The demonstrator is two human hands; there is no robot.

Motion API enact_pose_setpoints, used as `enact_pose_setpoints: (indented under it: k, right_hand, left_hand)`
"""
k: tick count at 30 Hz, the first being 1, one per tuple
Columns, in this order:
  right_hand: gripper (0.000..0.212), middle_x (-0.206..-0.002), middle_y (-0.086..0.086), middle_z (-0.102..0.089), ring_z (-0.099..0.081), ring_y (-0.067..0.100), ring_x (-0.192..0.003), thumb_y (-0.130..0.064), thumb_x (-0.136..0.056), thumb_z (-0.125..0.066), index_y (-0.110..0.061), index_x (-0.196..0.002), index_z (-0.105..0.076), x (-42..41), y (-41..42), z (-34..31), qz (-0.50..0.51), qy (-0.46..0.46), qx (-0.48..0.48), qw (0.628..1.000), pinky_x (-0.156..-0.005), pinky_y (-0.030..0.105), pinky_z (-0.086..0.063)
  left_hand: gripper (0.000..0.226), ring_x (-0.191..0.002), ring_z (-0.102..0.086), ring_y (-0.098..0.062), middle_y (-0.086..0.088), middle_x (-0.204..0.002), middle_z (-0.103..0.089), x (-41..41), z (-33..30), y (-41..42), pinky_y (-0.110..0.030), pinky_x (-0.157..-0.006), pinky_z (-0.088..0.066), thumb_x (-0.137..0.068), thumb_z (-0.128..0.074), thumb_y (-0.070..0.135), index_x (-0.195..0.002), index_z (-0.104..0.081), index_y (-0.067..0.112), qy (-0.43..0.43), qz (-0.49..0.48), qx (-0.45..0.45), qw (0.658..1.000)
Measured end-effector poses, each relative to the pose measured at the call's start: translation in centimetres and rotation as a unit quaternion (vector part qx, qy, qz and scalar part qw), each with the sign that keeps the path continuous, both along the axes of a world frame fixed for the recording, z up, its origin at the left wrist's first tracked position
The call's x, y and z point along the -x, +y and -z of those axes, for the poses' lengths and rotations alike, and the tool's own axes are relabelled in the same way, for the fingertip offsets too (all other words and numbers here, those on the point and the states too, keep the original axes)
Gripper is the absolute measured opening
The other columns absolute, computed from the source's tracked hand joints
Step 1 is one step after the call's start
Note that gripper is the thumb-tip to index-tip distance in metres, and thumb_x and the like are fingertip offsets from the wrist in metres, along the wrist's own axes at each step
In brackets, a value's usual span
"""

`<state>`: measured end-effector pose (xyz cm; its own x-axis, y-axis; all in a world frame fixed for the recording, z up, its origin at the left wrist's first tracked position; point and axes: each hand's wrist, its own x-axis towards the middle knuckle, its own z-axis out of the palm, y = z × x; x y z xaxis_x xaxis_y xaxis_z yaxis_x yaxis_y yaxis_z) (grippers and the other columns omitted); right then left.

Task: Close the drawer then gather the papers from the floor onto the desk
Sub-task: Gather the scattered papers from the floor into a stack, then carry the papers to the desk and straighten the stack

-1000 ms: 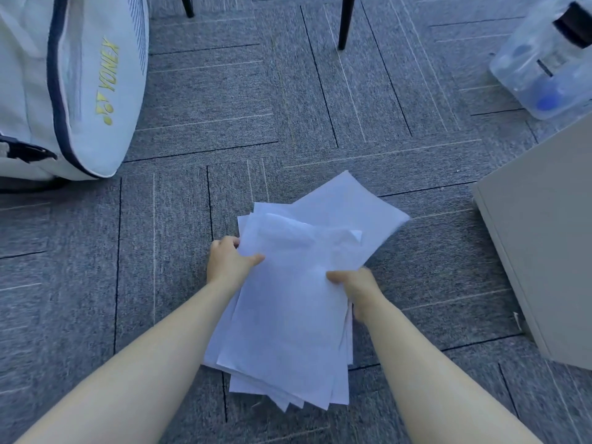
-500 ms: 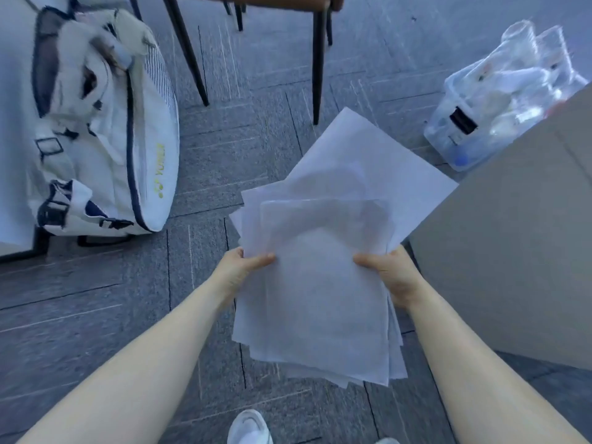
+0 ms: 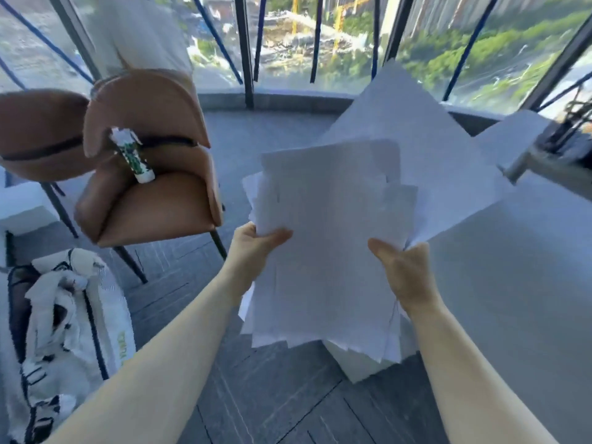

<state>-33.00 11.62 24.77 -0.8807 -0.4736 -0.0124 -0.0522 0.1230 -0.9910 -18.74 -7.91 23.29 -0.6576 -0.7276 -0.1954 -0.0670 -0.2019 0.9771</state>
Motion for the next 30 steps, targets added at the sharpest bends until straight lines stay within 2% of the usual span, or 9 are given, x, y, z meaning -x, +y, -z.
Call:
enact_pose_setpoints:
  k: [1,3,6,10,15,20,23,27,30]
  right_hand:
    - [0.03,-0.076,0.024,-0.069,-0.061,0.051,-0.09,-0.01,-0.076,-0.069,0.013,-0.095,-0.062,1.0,2.0,-2.2,0.026,0.007,0.006,1.0,-0.055,0.043,-0.047]
    - [0.009,-0.069,-0.012,-0.074,-0.069,0.005,-0.065,-0.003,-0.08,-0.071,-0.007,-0.087,-0.074,2.9,6.6,-5.9,0.085,0.018,0.019,0.996,-0.06,0.023,-0.054]
    - [0.029,-0.065,-0.033,-0.069,-0.064,-0.015,-0.065,0.002,-0.079,-0.072,-0.009,-0.106,-0.068,6.0,14.1,-9.7,0.158,0.044,0.06,0.985,-0.063,0.005,-0.048]
    - [0.025,-0.073,-0.028,-0.07,-0.061,-0.02,-0.064,-0.008,-0.085,-0.069,-0.013,-0.109,-0.067,10.5,24.7,-12.2,0.229,0.039,0.1,0.967,-0.064,0.007,-0.047]
    - [0.032,-0.106,-0.012,-0.061,-0.056,-0.026,-0.061,-0.012,-0.091,-0.061,-0.008,-0.123,-0.059,14.8,36.1,-12.4,0.25,0.026,0.117,0.961,-0.059,-0.003,-0.04]
    - [0.026,-0.071,-0.015,-0.075,-0.069,-0.002,-0.063,0.001,-0.08,-0.071,-0.009,-0.104,-0.07,17.5,43.3,-9.3,0.291,-0.03,0.076,0.953,-0.06,0.017,-0.054]
    - [0.026,-0.095,0.0,-0.077,-0.072,0.002,-0.073,0.0,-0.079,-0.074,-0.011,-0.102,-0.073,17.3,44.9,-6.0,0.292,-0.073,0.061,0.952,-0.063,0.018,-0.057]
    - [0.027,-0.103,-0.001,-0.077,-0.071,0.018,-0.098,-0.02,-0.075,-0.076,-0.026,-0.102,-0.075,17.6,46.4,-3.7,0.293,-0.097,0.022,0.951,-0.092,0.049,-0.054]
    - [0.023,-0.105,0.002,-0.076,-0.071,0.022,-0.099,-0.011,-0.084,-0.07,-0.024,-0.102,-0.074,18.3,46.8,-4.1,0.322,-0.082,0.043,0.942,-0.08,0.035,-0.058]
  left_hand:
    - [0.008,-0.067,-0.069,-0.014,0.003,-0.071,-0.076,2.1,-2.2,1.3,-0.034,-0.074,-0.059,-0.073,-0.078,0.008,-0.071,-0.077,0.016,0.01,0.032,0.016,0.999]
    - [0.008,-0.062,-0.068,-0.008,0.007,-0.067,-0.075,6.4,-5.7,4.9,-0.027,-0.066,-0.057,-0.071,-0.079,0.009,-0.067,-0.076,0.016,0.021,0.088,0.042,0.995]
    - [0.012,-0.069,-0.069,-0.017,0.004,-0.069,-0.075,12.5,-9.3,11.0,-0.035,-0.074,-0.056,-0.061,-0.085,0.022,-0.068,-0.077,0.016,0.042,0.129,0.056,0.989]
    - [0.01,-0.058,-0.065,-0.005,0.011,-0.059,-0.071,19.9,-12.0,20.5,-0.023,-0.062,-0.054,-0.069,-0.08,0.008,-0.065,-0.075,0.016,0.083,0.163,0.059,0.981]
    - [0.004,-0.069,-0.064,-0.016,0.004,-0.064,-0.07,26.6,-12.3,31.1,-0.028,-0.061,-0.054,-0.072,-0.078,0.006,-0.073,-0.075,0.009,0.095,0.208,0.05,0.972]
    - [0.011,-0.069,-0.066,-0.014,-0.005,-0.074,-0.072,31.0,-9.6,38.1,-0.029,-0.064,-0.056,-0.069,-0.08,0.005,-0.079,-0.076,0.001,0.07,0.252,0.033,0.965]
    - [0.011,-0.073,-0.068,-0.018,-0.009,-0.078,-0.073,31.9,-5.6,40.1,-0.035,-0.071,-0.055,-0.067,-0.079,0.0,-0.078,-0.075,0.003,0.006,0.303,0.042,0.952]
    - [0.02,-0.081,-0.074,-0.023,-0.011,-0.086,-0.078,32.9,-2.4,40.7,-0.037,-0.071,-0.058,-0.065,-0.075,0.008,-0.084,-0.076,0.013,-0.031,0.34,0.031,0.939]
    - [0.023,-0.083,-0.073,-0.03,-0.019,-0.088,-0.076,34.3,-1.7,40.5,-0.043,-0.076,-0.058,-0.064,-0.078,0.014,-0.085,-0.075,0.005,-0.045,0.35,0.012,0.935]
